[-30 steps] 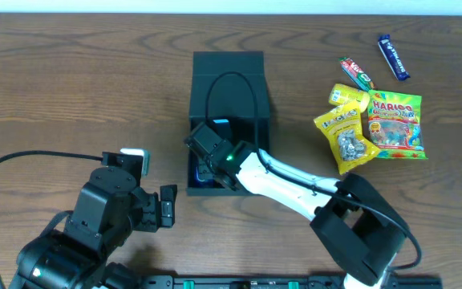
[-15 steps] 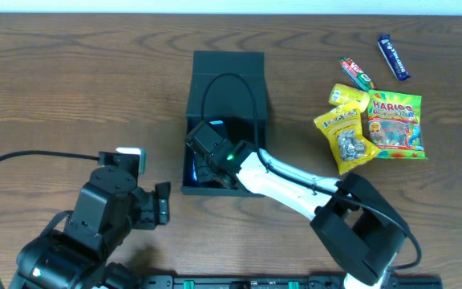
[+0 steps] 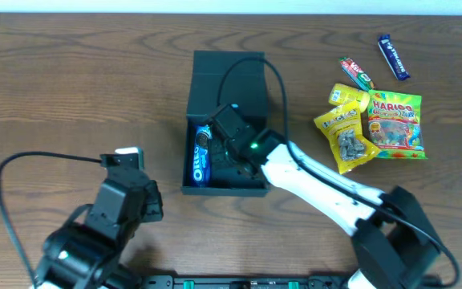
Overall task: Pack container
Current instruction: 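Lower the Oreo pack along the box's left wall and release it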
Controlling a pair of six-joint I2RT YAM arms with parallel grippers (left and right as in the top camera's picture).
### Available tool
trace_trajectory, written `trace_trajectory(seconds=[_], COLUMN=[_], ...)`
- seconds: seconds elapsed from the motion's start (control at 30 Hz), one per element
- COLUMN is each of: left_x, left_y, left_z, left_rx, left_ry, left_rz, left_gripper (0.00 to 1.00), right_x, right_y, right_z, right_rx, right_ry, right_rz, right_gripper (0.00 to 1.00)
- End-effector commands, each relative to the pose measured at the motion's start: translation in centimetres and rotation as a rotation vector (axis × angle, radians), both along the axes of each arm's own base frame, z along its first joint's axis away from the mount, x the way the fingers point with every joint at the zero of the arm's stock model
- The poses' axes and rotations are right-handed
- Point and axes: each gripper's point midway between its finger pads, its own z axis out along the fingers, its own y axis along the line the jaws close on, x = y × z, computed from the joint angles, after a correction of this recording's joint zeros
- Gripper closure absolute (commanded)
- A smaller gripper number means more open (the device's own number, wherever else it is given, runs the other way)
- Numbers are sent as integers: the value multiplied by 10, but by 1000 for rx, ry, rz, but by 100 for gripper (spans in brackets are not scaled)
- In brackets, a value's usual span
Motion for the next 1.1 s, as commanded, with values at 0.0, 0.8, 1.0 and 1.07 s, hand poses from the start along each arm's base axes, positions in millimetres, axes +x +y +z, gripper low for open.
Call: trace_trajectory(seconds=[0.0, 0.8, 1.0, 1.07], left_x=[0, 55, 61, 62], left_y=[1, -38, -52, -56], left_z=[-29, -138, -149, -152], left_rx=[-16, -351, -428, -449], left_ry=[46, 245, 268, 278], left_rz=[54, -125, -173, -186], left_gripper=[94, 94, 94, 94], right_x=[0, -6, -13, -15], right_y=[-9, -6, -1, 0], right_z=[0, -11, -28, -32], right_rx=[-27, 8, 75, 88], right_ry=[4, 23, 39, 42], right_rz=[15, 132, 113, 118], right_gripper=[99, 99, 99, 99])
